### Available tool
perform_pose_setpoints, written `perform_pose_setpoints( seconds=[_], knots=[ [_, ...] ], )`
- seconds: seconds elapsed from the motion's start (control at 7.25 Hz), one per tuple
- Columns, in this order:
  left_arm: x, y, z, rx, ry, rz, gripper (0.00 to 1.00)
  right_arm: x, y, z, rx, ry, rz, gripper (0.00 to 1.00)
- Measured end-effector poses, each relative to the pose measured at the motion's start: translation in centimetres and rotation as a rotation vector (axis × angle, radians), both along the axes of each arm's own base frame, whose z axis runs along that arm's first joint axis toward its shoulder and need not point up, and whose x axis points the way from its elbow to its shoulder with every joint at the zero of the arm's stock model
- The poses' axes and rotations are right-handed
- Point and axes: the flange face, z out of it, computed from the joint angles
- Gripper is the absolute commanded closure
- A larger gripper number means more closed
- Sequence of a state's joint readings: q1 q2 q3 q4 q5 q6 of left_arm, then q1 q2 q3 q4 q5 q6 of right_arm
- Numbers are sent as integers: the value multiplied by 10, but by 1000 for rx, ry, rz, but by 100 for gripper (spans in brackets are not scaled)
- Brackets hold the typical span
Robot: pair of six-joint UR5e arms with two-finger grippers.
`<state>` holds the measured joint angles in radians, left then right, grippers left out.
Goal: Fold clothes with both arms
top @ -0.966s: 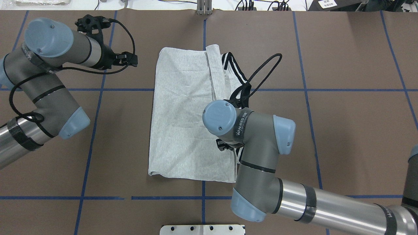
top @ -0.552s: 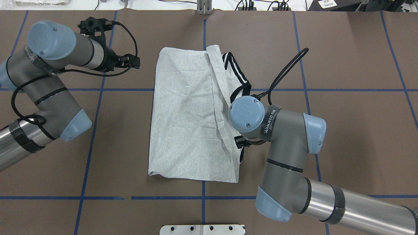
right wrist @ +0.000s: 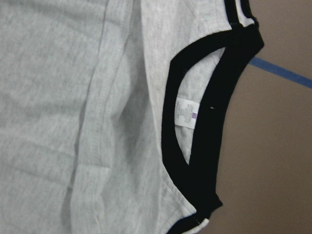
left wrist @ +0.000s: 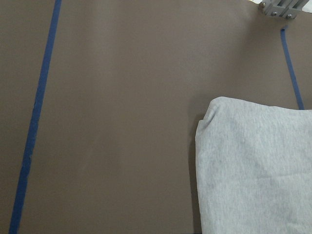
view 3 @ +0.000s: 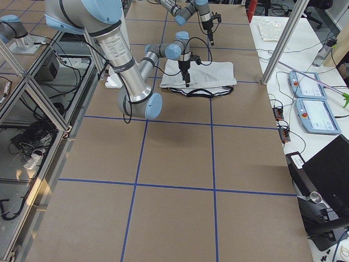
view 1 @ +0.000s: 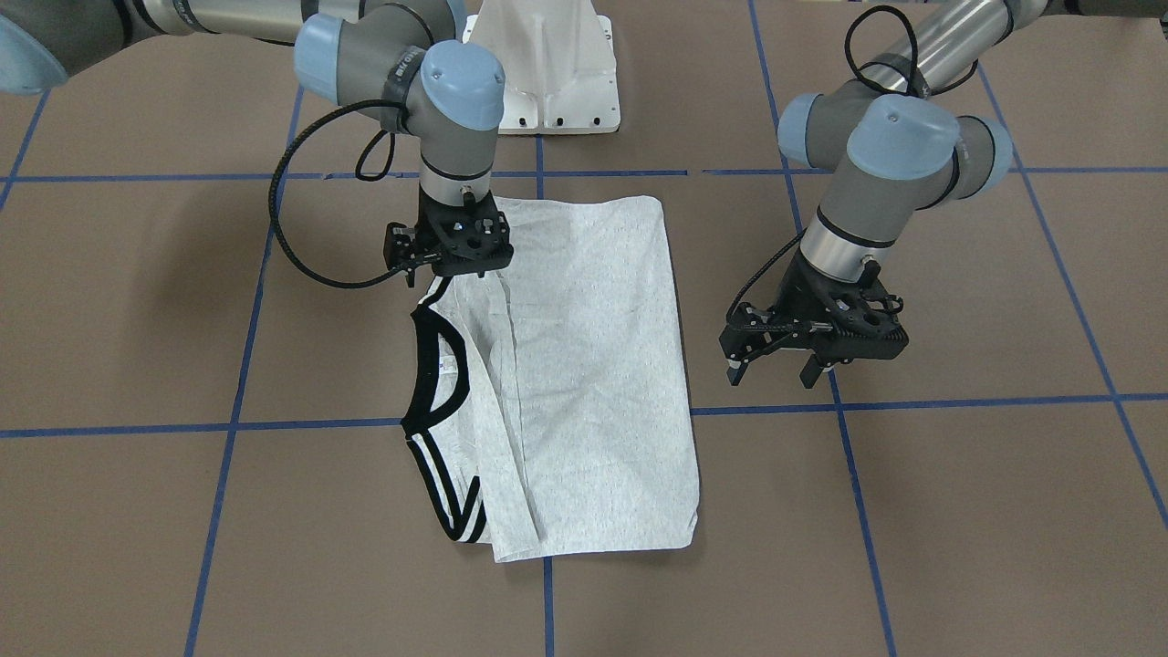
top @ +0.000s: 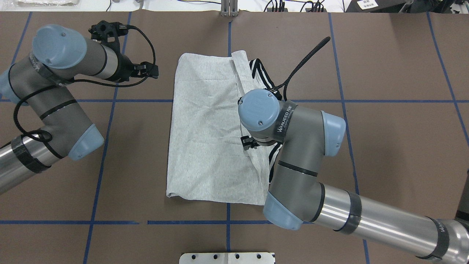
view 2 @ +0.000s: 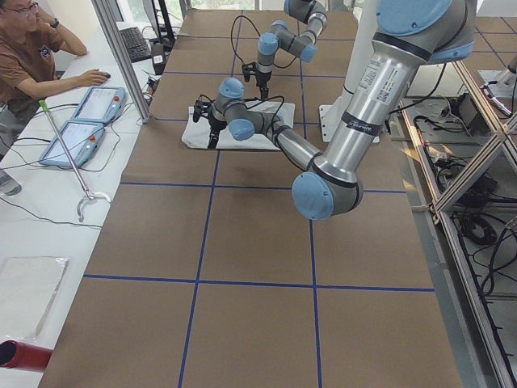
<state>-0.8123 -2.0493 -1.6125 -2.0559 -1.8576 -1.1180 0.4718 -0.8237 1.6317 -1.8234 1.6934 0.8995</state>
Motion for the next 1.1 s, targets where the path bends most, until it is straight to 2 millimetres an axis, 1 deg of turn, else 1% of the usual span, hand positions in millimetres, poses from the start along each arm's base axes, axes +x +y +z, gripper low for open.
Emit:
perform_pose_setpoints(
  seconds=[0.14, 0.41, 0.55, 0.69, 1.1],
  knots=[
    [0, 0, 1, 1, 0, 1, 0, -15, -10, -8, 6, 10, -2, 0],
    [0, 1, 0, 5, 4, 1, 0, -47, -28, -2, 27, 6, 3, 0],
    [0, 1, -1, 6, 5, 1, 0, -58, -35, 1, 31, 4, 4, 0],
    [0, 1, -1, 7, 5, 1, 0, -61, -38, 3, 30, 9, 6, 0],
    [0, 0, 0, 6, 5, 1, 0, -59, -43, 9, 12, 42, 12, 0]
  ],
)
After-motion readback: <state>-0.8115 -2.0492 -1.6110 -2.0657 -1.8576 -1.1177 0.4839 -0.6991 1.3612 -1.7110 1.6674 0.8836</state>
